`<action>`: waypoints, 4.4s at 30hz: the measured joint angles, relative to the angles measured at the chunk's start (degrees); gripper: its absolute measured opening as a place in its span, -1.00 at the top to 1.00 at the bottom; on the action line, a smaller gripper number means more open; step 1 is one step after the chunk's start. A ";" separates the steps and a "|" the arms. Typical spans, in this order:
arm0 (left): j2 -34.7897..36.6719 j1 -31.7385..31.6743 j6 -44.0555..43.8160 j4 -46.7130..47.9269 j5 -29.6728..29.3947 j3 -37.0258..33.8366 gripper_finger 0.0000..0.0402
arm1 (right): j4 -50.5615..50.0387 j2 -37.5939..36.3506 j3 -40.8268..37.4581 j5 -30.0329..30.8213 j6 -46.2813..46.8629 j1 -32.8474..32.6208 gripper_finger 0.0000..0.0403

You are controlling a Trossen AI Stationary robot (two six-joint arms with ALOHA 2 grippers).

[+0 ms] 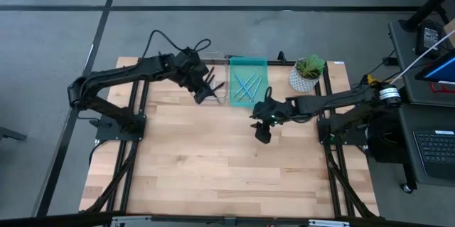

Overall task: Sort pens & pencils
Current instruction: Return to Home Position

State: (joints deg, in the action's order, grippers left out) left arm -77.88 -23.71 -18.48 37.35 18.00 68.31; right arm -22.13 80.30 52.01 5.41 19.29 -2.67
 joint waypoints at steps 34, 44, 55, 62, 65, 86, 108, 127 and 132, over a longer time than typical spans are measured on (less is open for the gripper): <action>61.90 20.12 6.50 -26.13 -19.75 -37.92 0.40 | 17.80 -61.18 -28.45 12.89 -8.07 -9.60 0.11; 76.10 20.27 5.63 -34.66 -19.94 -53.39 0.40 | 25.29 -70.21 -42.79 14.62 -6.23 -9.58 0.11; 77.71 20.26 5.51 -44.69 -19.59 -61.09 0.40 | 27.21 -80.19 -51.59 14.64 -5.90 -9.58 0.11; 77.75 20.27 3.97 -52.37 -17.66 -67.80 0.40 | 26.02 -80.11 -51.52 14.91 -6.21 -9.58 0.11; 77.34 20.27 2.79 -50.42 -18.00 -67.87 0.40 | 26.00 -80.10 -51.52 14.93 -7.77 -9.58 0.11; 77.54 20.27 3.73 -44.18 -17.29 -67.87 0.40 | 25.63 -80.07 -51.45 10.33 -13.85 -9.56 0.11; 77.54 20.27 3.67 -44.25 -17.30 -67.89 0.40 | 25.44 -80.07 -51.45 9.90 -13.60 -9.56 0.11; 77.54 20.25 3.67 -44.25 -17.29 -67.89 0.40 | 25.44 -80.05 -51.43 9.99 -13.51 -9.56 0.11; 77.54 20.26 3.67 -44.25 -17.29 -67.89 0.40 | 25.44 -80.05 -51.43 9.99 -13.51 -9.56 0.11</action>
State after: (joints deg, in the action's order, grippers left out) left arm -0.34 -3.45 -14.81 -6.90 0.71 0.43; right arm 3.31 0.25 0.58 15.40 5.78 -12.23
